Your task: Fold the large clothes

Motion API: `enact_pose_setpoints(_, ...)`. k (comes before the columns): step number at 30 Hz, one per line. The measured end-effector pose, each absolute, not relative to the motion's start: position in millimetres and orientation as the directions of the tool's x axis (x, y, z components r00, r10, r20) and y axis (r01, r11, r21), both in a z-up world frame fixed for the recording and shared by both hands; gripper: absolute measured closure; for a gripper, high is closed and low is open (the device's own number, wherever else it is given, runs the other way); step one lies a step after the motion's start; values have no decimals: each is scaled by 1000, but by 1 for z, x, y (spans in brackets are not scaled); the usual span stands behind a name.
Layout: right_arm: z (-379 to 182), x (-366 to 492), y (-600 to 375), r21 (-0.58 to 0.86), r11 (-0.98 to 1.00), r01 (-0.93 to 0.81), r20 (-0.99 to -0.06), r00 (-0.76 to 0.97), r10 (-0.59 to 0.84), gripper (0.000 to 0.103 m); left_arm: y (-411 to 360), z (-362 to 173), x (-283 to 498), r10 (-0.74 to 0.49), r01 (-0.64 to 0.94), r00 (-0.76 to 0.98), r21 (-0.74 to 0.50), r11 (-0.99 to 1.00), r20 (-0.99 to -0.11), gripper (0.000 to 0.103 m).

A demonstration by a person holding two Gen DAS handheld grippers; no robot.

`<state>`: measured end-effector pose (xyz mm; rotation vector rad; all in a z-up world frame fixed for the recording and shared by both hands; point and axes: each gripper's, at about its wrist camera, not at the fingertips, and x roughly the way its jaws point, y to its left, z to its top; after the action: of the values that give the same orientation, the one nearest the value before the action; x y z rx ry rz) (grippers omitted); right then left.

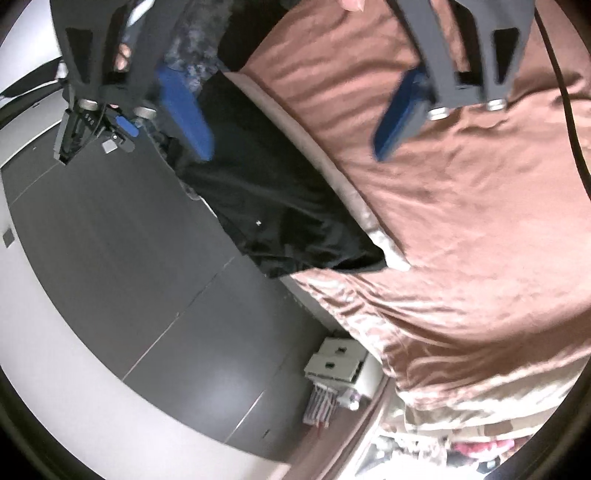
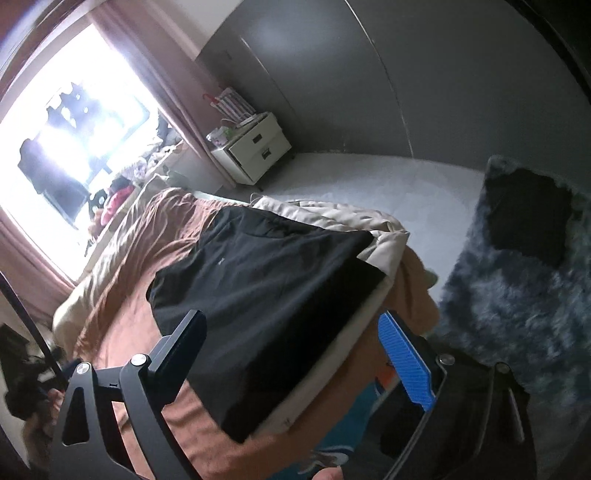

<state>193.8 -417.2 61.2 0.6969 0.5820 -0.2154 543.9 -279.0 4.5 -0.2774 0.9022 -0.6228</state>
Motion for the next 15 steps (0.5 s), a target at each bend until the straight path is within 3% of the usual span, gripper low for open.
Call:
enact_pose_setpoints(3, 71, 195, -376, 516, 773, 370, -565, 825, -17, 0, -265, 24, 518, -603, 404, 504, -448, 798, -619, 0)
enact_pose_setpoints(15, 88, 142, -305, 493, 816, 302, -501, 865, -17, 0, -208, 69, 416, -592, 439, 573, -398, 806, -567, 0)
